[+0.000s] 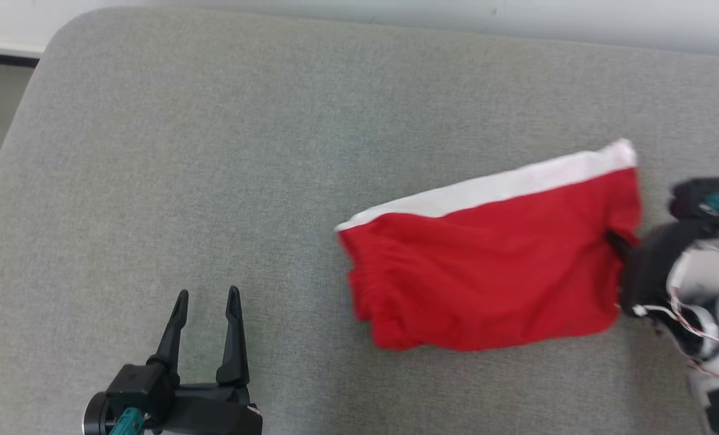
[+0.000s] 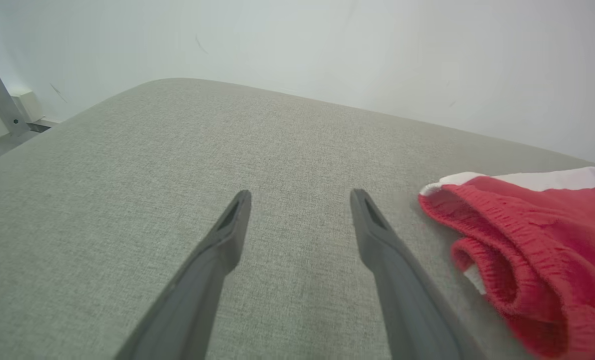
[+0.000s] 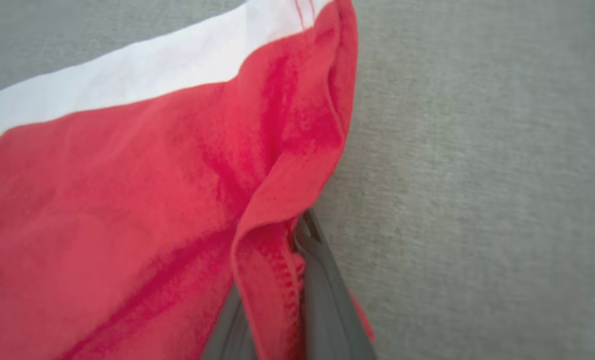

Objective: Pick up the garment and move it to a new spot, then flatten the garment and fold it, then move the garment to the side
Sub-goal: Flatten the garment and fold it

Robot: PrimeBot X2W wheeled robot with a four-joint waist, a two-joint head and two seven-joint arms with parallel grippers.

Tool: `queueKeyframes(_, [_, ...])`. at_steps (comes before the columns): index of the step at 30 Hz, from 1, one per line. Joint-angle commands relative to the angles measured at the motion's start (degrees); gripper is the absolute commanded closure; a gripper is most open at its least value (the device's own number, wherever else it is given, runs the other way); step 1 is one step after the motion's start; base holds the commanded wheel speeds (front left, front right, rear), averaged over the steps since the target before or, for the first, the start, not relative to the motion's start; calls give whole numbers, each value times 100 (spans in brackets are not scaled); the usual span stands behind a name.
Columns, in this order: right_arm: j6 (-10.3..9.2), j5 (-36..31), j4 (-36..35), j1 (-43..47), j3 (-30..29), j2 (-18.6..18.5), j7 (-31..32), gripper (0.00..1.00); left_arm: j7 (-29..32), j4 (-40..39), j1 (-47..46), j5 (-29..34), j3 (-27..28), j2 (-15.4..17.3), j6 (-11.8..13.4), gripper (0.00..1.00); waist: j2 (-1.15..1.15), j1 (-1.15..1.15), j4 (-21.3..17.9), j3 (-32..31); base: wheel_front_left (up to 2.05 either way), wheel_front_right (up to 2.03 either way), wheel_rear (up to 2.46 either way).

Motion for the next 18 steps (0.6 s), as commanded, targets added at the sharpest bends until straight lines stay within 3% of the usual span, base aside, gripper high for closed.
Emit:
queueKeyframes(1, [-28, -101, 7, 181, -117, 14, -14, 100, -16, 7, 59, 41, 11, -14, -15, 0, -1, -1, -81, -82, 0, 0, 0])
queueKeyframes(9, [-24, -690, -737, 750, -1188, 254, -172, 100, -16, 47, 192, 89, 23, -15, -39, 0, -1, -1, -407, -285, 0, 0, 0])
queueKeyframes(18, [-23, -1035, -1538, 1056, -1283, 446, -142, 100, -16, 115, 161, 104, -31, -17, -78, 0, -1, -1, -608, -411, 0, 0, 0])
